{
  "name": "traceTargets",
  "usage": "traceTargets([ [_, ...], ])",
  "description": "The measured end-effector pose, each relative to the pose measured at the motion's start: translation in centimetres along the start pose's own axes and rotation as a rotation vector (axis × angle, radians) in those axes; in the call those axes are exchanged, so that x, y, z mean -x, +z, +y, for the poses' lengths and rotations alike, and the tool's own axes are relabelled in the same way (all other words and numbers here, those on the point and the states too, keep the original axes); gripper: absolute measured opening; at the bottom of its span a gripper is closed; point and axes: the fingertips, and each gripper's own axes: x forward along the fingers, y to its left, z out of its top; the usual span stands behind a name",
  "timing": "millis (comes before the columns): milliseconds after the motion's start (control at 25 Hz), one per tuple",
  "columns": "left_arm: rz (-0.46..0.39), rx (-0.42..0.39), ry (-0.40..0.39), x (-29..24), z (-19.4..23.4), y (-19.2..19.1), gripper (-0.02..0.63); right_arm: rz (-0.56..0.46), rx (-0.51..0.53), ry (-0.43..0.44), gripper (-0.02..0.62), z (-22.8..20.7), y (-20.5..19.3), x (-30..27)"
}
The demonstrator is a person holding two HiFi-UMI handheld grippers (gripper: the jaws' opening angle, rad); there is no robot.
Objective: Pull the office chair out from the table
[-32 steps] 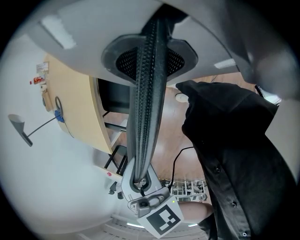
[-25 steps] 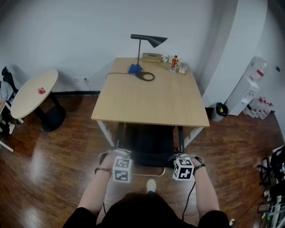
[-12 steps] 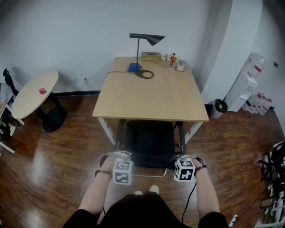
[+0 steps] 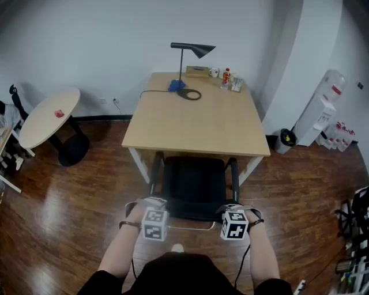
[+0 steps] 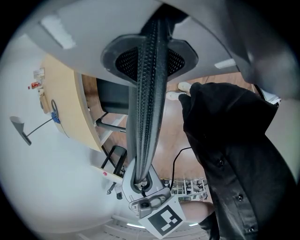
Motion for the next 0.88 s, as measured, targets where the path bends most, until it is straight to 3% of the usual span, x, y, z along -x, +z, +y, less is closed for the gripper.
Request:
traceTargets([
  [880,0.006,0.028,-0.011,1.4,-5.6,1.7,0.074,-0.005,0.011,0.019,0.094,5.7,0.1,0.8],
])
